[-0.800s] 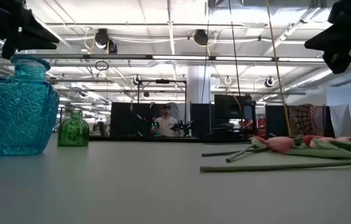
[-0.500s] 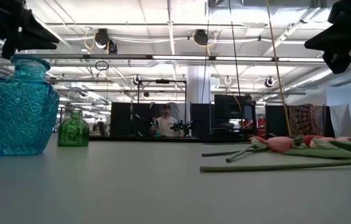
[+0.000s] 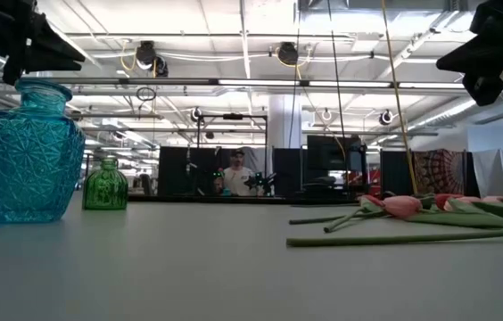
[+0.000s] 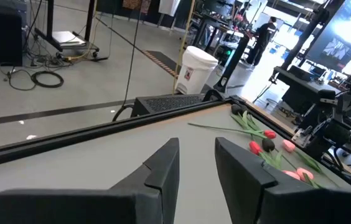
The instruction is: Sort flowers into vase by color
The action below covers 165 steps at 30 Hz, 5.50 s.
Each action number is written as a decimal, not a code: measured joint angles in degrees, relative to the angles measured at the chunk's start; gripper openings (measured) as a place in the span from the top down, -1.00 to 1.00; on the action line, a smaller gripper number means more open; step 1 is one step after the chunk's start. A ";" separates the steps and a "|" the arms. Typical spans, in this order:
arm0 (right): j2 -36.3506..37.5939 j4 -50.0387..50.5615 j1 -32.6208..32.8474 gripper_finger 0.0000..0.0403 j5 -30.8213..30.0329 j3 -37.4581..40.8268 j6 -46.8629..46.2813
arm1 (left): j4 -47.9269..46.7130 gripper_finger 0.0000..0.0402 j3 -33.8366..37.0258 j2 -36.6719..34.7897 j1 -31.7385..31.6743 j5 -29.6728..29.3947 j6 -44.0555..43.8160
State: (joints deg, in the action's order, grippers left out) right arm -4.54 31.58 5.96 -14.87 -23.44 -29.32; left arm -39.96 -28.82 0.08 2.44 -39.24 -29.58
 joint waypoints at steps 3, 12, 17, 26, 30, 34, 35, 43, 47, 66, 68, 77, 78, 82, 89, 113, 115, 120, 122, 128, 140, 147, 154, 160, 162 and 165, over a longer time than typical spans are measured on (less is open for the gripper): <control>0.00 0.01 0.00 0.98 -0.01 0.00 0.00 | 0.01 0.46 0.00 -0.01 0.00 0.00 -0.01; -0.02 0.01 -0.01 0.98 -0.01 0.00 0.00 | 0.01 0.46 0.02 0.01 0.02 0.00 0.01; -0.02 0.01 -0.02 0.98 0.00 0.00 0.00 | 0.01 0.46 0.02 0.01 0.00 0.00 0.01; -0.02 0.01 -0.02 0.98 0.00 -0.02 0.00 | -0.01 0.46 0.00 -0.01 0.00 0.00 0.01; -0.02 0.01 -0.02 0.98 0.00 0.00 0.00 | 0.01 0.46 0.00 0.00 0.00 0.00 0.00; 0.00 0.01 0.00 0.98 -0.02 -0.02 0.00 | 0.01 0.46 0.02 0.00 0.02 0.00 0.00; -0.02 -0.01 0.00 0.98 0.00 0.00 0.00 | -0.01 0.46 0.02 0.00 0.01 0.00 0.00; -0.02 -0.05 0.00 0.98 0.00 0.00 0.00 | 0.00 0.46 0.02 0.01 0.02 0.00 0.01; -0.02 -0.10 -0.02 0.98 0.00 0.00 -1.24 | -0.01 0.46 0.02 -0.01 0.00 0.00 -0.01; -0.02 -7.17 0.00 0.98 -0.27 -0.02 -47.85 | 0.01 0.46 0.01 0.00 0.00 0.00 0.01; -0.02 -7.79 -0.02 0.98 -0.26 -0.02 -49.75 | 0.01 0.46 0.02 0.01 0.02 0.00 0.01; -0.17 -10.90 -0.01 0.98 0.30 -0.02 -52.73 | 0.00 0.46 0.01 -0.01 0.01 0.00 0.00; -0.54 -12.36 -0.02 0.98 0.72 -0.02 -52.70 | 0.00 0.46 0.02 0.01 0.01 0.00 0.01; -4.09 -23.54 0.04 0.98 2.92 -0.02 -52.49 | 0.01 0.46 0.02 0.00 0.01 0.00 0.01; -18.33 -47.42 0.15 0.98 -1.80 -0.39 -47.41 | 0.01 0.46 0.01 0.00 0.00 0.00 0.00; -69.80 26.09 2.83 0.98 1.54 -61.89 -55.54 | 0.01 0.46 0.01 0.01 0.02 0.00 0.01; -72.52 31.63 4.18 0.98 4.02 -64.05 -58.19 | 0.01 0.46 0.02 -0.01 0.00 0.00 0.01; -77.87 40.40 7.94 0.98 8.79 -64.70 -63.82 | 0.01 0.46 0.01 0.00 0.00 0.00 0.01; -79.70 43.90 9.13 0.98 10.39 -64.70 -66.09 | 0.01 0.46 0.00 -0.01 0.02 0.00 0.01; -83.95 51.57 11.82 0.98 12.16 -64.70 -69.07 | 0.01 0.46 0.01 0.00 0.00 0.00 0.00; -90.78 52.91 15.01 0.98 13.44 -59.91 -70.11 | 0.01 0.46 0.00 -0.01 0.00 0.00 -0.01; -89.58 41.44 17.40 0.68 19.37 -47.99 -73.12 | 0.01 0.46 0.02 0.00 0.01 0.00 0.01; -89.09 36.40 18.60 0.19 19.52 -40.19 -73.99 | 0.01 0.46 0.01 -0.01 0.01 0.00 0.00; -89.09 28.70 18.53 -0.03 19.29 -35.84 -73.80 | 0.01 0.46 0.00 0.01 0.00 0.00 0.01; -89.09 27.32 18.53 -0.05 19.10 -34.30 -74.41 | -0.01 0.46 0.00 0.00 0.02 0.00 0.01; -89.09 25.78 18.53 -0.05 19.12 -31.51 -75.89 | 0.01 0.46 0.02 -0.01 0.02 0.00 0.01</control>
State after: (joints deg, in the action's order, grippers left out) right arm -93.62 57.37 24.49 4.24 -54.95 -105.21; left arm -39.95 -28.80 0.08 2.45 -39.24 -29.56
